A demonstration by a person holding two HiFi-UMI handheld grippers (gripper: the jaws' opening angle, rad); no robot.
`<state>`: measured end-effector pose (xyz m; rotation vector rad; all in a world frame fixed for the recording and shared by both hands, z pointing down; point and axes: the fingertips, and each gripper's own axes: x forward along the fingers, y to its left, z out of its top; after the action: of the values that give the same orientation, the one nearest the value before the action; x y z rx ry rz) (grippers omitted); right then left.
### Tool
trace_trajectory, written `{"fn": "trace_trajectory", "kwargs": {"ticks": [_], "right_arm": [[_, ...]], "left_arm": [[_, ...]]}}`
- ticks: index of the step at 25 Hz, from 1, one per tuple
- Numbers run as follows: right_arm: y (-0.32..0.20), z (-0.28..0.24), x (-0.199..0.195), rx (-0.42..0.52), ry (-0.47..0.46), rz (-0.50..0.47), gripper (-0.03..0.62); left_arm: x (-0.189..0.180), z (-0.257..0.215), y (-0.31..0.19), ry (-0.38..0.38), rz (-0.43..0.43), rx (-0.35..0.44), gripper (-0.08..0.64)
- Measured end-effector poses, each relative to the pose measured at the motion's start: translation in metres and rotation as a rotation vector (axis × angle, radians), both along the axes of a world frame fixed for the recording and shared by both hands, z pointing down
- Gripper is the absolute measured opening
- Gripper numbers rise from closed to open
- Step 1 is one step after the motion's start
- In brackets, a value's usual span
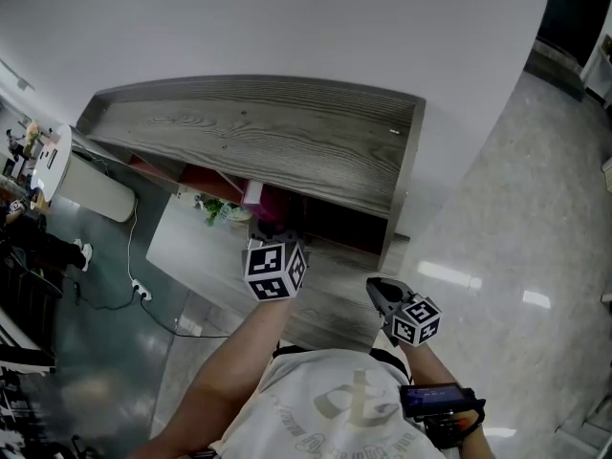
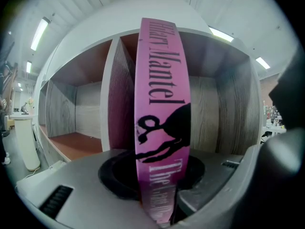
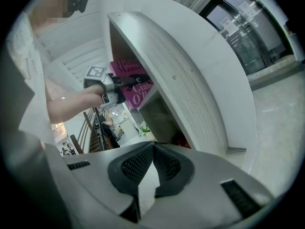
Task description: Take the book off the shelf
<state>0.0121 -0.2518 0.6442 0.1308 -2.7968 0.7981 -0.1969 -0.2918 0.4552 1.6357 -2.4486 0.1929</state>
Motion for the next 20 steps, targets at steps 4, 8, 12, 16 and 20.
{"fn": "trace_trajectory", "kwargs": {"ticks": [4, 8, 12, 16, 20], "right_arm": [[0.000, 0.001, 0.001, 0.000, -0.002, 0.002, 0.003], [0.001, 0.000, 0.003, -0.001, -0.004, 0.003, 0.003], [0.002, -0.001, 0.005, -0.001, -0.004, 0.005, 0.003], [0.005, -0.003, 0.006, 0.000, -0.009, 0.004, 0.003], [0.007, -0.005, 0.009, 0.002, -0.014, 0.001, 0.003]], "left_arm": [[0.001, 0.000, 0.000, 0.001, 0.015, 0.010, 0.153], [0.006, -0.001, 0.001, 0.014, 0.040, 0.027, 0.153], [0.011, -0.002, 0.002, 0.023, 0.062, 0.040, 0.153], [0.016, -0.005, 0.005, 0.020, 0.080, 0.046, 0.153], [0.021, -0.008, 0.008, 0.015, 0.090, 0.045, 0.153]]}}
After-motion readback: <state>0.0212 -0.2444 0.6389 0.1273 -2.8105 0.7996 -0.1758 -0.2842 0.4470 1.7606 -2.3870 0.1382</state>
